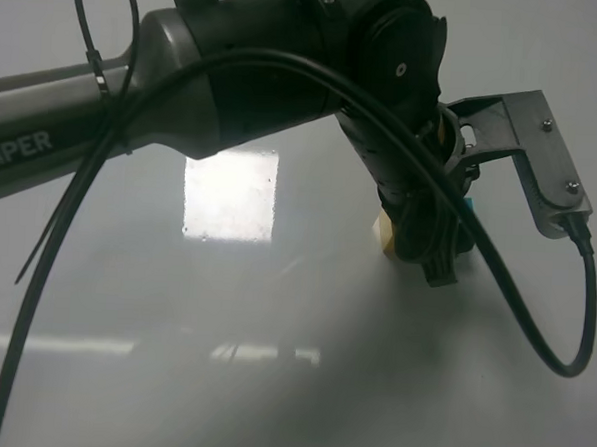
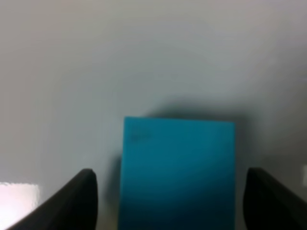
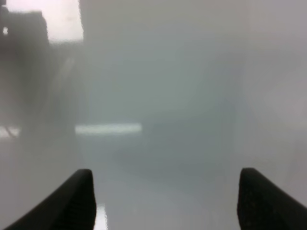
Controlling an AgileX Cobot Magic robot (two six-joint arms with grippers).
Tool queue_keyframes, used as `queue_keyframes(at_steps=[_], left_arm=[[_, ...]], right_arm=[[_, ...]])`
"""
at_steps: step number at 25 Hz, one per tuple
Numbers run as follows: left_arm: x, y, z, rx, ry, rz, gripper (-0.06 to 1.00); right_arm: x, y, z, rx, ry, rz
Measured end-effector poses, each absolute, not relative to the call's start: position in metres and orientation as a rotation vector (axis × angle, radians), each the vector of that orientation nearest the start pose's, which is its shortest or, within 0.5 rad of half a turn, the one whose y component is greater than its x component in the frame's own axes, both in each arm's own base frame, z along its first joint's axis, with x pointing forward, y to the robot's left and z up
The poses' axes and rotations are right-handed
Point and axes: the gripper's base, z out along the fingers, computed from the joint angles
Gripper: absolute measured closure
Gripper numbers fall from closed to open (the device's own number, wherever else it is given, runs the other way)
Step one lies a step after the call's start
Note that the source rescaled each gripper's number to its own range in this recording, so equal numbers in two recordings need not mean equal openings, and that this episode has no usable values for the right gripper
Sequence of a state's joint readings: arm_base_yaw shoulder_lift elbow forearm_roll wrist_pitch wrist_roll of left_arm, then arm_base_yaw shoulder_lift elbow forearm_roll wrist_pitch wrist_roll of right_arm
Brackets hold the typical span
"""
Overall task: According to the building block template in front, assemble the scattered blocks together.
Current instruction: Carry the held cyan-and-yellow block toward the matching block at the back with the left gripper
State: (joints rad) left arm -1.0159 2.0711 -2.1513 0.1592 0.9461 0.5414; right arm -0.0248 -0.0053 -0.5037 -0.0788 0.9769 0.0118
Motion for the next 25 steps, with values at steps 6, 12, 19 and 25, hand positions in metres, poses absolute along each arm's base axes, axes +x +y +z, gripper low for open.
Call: queue_keyframes(at_steps=[6, 12, 19, 25], left_arm=[[0.2635, -0.4015, 0.3488, 1.674, 1.630, -0.035, 0.04], [0.2640, -0.4009, 0.3470, 1.679, 1.646, -0.045, 0.04], [0.2628, -0.3963, 0.3435, 1.707, 1.707, -0.030, 0.04], [0.2626, -0.3951, 0.3435, 1.714, 1.718, -0.021, 0.04]], right_arm=[[-0.0033, -0.0059, 0.2854, 0.036, 1.950, -0.101], [-0.0033, -0.0059, 0.2854, 0.036, 1.950, -0.101], [-0.0033, -0.0059, 0.2854, 0.036, 1.950, -0.101], [-0.0033, -0.0059, 0.2854, 0.036, 1.950, -0.101]])
